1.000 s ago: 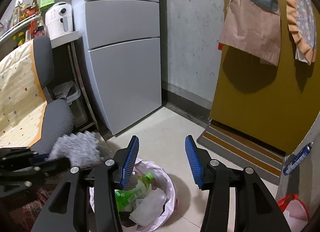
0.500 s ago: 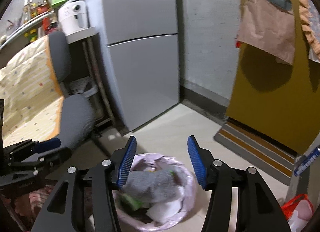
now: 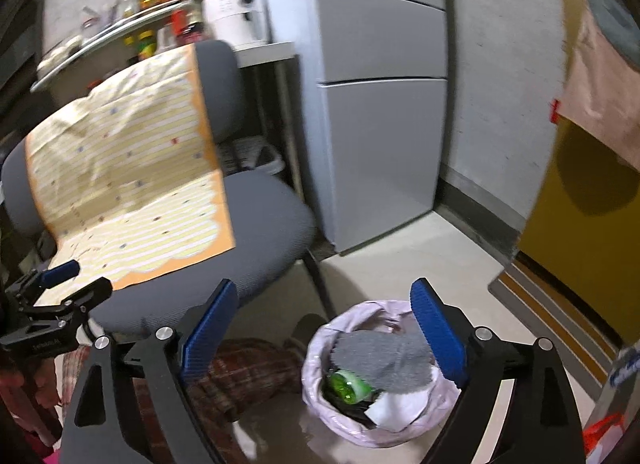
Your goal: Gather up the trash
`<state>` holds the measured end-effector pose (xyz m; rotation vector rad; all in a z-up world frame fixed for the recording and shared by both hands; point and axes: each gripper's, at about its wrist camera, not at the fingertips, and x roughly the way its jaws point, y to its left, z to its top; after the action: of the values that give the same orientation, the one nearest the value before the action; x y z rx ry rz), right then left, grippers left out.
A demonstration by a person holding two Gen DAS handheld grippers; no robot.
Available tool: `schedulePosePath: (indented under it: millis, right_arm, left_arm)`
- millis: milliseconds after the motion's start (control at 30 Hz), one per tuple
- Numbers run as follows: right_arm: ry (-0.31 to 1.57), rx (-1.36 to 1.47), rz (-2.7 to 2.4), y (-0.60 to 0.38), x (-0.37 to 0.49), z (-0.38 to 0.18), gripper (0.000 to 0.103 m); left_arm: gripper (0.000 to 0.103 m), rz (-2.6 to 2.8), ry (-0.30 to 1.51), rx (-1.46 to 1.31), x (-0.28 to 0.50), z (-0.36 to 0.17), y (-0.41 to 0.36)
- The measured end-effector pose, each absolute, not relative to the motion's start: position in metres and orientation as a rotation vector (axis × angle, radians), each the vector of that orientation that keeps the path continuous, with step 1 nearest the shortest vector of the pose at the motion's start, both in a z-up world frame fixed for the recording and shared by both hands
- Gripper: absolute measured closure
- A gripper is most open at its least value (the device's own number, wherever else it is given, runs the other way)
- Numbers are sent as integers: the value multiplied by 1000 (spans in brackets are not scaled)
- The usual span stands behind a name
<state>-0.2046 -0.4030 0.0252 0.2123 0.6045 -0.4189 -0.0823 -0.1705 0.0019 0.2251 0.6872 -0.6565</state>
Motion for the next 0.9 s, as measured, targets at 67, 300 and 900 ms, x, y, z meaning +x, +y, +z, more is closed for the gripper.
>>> schedulePosePath:
  millis: [67,300,900]
  right_arm:
    - [623,208,-379,-392,-200,25,12]
    - [697,144,-315,-361,-189,18,9]
    - [693,134,-321,-356,-195,21,9]
  left_arm:
    - [7,-602,702,222,-82,2,-154]
    - [7,-516,781,235,-89,-2,-125]
    - [7,-476,817,238,-98,-2,-108]
